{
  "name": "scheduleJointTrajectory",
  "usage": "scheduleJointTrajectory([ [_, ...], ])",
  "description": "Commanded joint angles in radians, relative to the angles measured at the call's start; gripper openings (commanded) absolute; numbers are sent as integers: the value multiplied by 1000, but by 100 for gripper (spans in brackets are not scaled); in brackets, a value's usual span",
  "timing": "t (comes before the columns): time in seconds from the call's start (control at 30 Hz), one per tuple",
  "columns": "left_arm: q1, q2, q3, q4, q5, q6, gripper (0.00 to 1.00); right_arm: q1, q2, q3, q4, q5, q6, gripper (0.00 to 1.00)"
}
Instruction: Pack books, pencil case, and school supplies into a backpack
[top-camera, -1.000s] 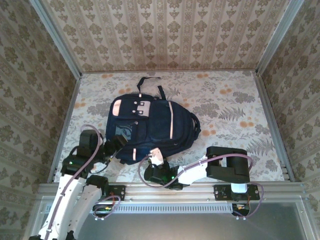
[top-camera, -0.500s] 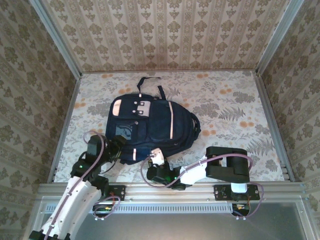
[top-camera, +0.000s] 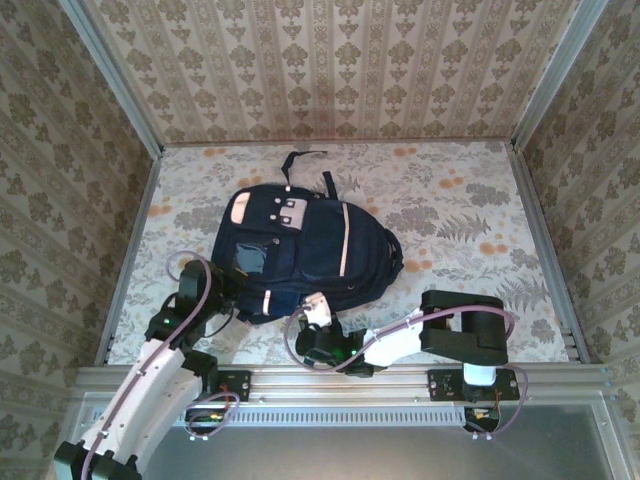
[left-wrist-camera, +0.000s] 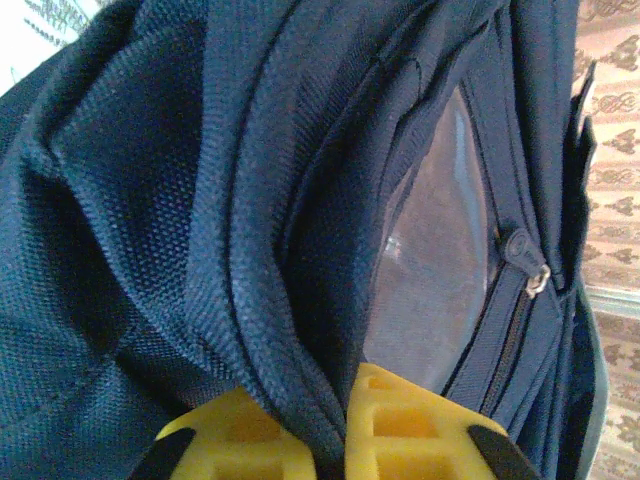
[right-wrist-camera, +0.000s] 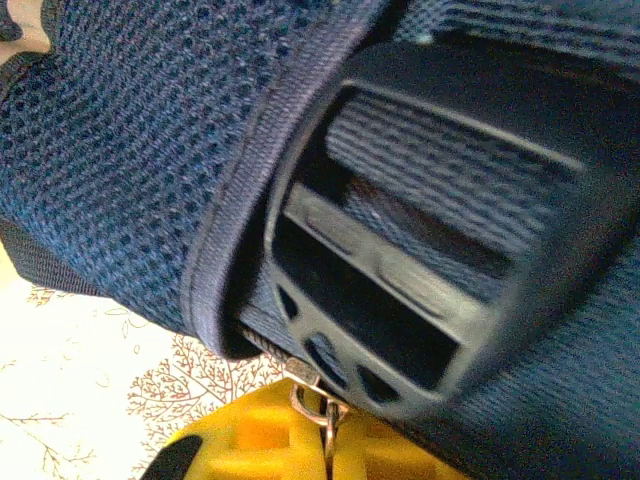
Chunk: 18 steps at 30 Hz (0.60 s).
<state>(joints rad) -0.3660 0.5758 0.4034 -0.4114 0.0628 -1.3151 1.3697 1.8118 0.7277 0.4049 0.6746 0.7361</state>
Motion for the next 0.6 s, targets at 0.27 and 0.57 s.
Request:
scheduleJointTrajectory([
  [0.27,60,74,80,-4,-113,109,0,-12,-123,-70,-204,65,14,0],
  [0.57,142,125,129,-22,-63,181,0,-67,-266,-144,-270,23,4,0],
])
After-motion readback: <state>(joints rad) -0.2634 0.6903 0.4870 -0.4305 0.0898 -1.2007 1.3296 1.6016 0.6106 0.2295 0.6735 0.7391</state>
